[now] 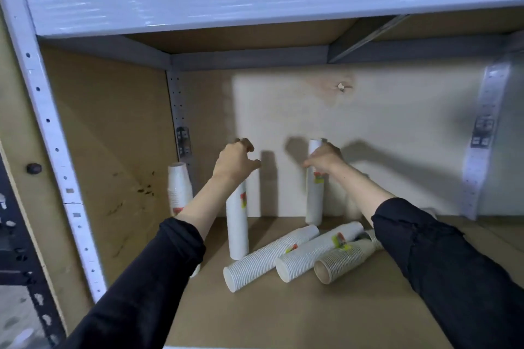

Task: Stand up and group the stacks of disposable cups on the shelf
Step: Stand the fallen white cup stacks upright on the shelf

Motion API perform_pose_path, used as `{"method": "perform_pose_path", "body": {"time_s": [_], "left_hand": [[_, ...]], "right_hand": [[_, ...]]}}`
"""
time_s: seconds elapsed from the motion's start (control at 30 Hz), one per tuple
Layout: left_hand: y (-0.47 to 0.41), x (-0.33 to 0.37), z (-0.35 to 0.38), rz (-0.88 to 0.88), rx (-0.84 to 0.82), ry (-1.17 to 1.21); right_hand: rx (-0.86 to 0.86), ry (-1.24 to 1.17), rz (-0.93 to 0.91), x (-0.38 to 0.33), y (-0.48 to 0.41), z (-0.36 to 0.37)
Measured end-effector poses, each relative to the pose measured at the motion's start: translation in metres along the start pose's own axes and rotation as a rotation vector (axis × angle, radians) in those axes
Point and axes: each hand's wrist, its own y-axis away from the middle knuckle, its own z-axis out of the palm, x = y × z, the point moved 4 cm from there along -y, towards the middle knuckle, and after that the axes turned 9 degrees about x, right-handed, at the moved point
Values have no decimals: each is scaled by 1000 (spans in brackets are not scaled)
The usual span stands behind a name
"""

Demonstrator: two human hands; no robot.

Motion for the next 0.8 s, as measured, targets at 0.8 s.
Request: {"method": "perform_pose_path", "body": {"time_s": [0.8], "left_hand": [[12, -10, 222, -148, -483, -15]], "right_hand": [[122, -122, 434, 221, -42, 40]]}}
